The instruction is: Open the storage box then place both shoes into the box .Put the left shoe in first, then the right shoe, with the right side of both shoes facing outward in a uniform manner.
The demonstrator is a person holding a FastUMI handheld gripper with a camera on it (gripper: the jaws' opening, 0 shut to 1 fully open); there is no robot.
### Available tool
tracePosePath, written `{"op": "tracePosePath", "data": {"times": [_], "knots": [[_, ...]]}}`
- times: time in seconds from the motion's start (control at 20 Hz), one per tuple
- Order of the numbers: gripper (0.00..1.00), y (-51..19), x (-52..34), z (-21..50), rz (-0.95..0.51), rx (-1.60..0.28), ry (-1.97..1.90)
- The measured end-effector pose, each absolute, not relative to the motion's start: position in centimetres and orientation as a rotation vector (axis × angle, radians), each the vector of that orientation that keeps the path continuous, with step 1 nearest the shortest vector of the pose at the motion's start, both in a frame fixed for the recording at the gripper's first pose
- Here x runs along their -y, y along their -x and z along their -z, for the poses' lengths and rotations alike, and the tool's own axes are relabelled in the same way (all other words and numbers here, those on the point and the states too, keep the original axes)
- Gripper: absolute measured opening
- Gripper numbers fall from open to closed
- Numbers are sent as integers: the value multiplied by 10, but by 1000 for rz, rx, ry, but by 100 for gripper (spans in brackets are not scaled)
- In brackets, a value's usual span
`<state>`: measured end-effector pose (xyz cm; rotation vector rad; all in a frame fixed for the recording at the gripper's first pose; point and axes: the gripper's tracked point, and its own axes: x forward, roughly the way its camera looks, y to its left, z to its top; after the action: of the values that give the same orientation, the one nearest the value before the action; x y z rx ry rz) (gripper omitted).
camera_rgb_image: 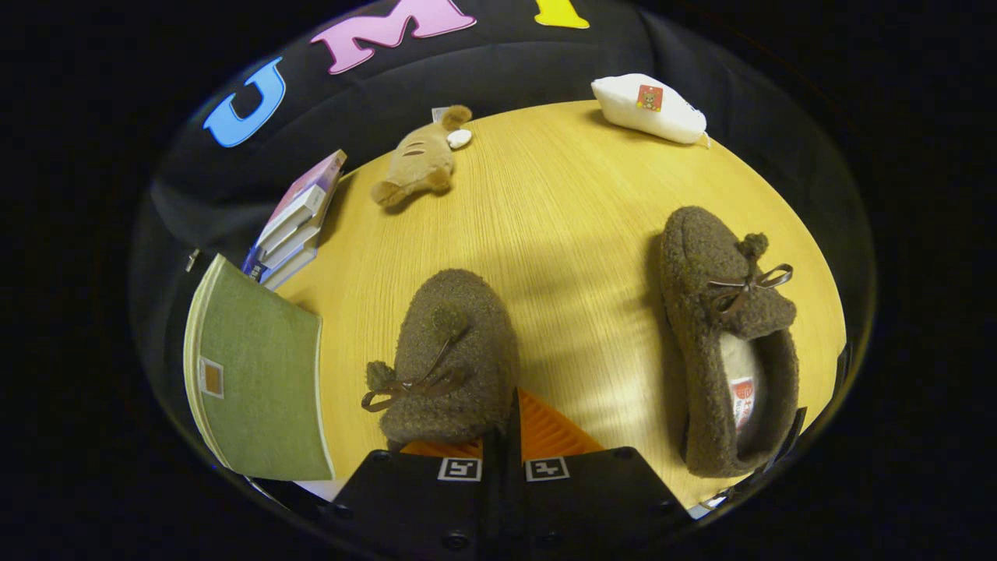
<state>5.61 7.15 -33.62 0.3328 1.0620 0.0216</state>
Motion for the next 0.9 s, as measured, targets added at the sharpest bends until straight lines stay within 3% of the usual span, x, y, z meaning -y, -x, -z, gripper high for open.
{"op": "tracePosePath", "data": {"times": [0.35, 0.7, 0.9], "knots": [[6, -62, -79, 240, -17, -930, -388], [6, -67, -174, 135, -193, -788, -464], [6, -63, -234, 108, -279, -806, -517]]}}
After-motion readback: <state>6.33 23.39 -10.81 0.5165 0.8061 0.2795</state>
